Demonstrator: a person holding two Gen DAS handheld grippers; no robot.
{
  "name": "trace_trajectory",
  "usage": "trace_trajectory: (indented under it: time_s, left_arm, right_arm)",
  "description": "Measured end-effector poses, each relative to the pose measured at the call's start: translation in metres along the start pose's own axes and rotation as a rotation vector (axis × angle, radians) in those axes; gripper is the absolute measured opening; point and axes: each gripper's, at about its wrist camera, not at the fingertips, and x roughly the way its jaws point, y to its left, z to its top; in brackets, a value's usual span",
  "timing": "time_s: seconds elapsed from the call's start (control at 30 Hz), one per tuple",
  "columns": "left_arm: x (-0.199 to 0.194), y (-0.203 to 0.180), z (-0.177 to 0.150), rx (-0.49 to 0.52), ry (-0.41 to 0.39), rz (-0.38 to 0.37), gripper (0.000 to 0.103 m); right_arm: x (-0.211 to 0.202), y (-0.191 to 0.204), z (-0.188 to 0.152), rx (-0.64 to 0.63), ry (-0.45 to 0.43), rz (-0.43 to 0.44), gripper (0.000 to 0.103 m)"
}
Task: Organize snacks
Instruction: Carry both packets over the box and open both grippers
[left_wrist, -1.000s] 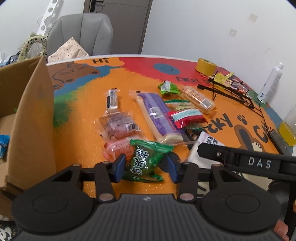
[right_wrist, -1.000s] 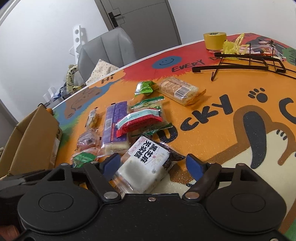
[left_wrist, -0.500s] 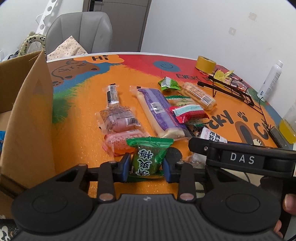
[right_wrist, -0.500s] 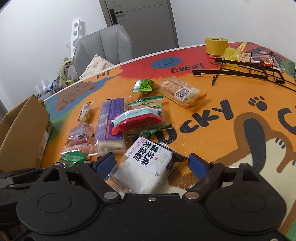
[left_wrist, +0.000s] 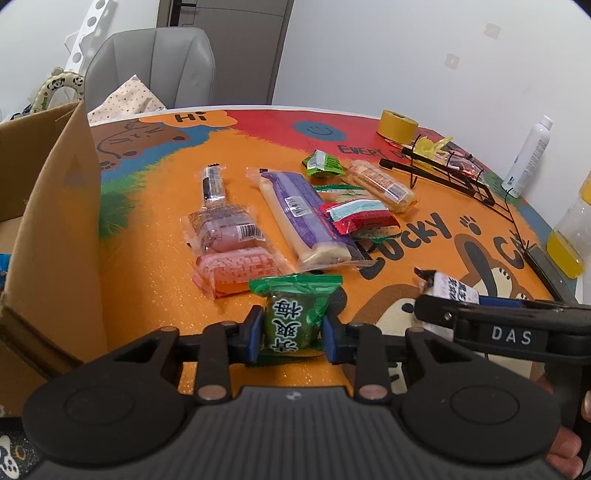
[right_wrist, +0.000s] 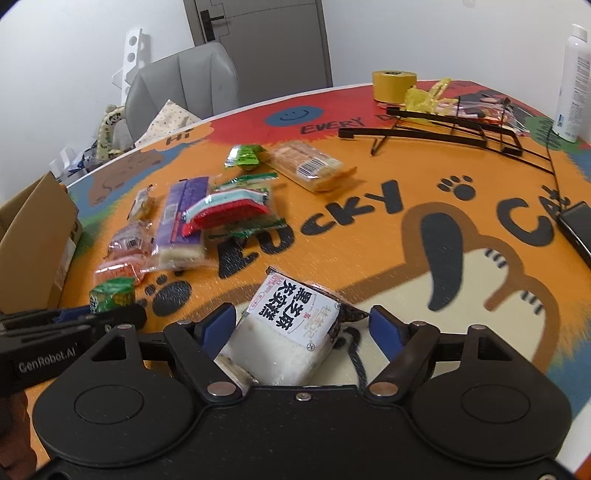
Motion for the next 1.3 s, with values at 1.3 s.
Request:
trace_trajectory:
  time_s: [1.3]
  left_arm:
    - [-0.077, 0.017, 0.027, -0.012, -0.148, 0.017, 0.029]
  right_arm:
    - [-0.041, 0.041, 0.026, -0.029, -0.112, 0.171, 0.044]
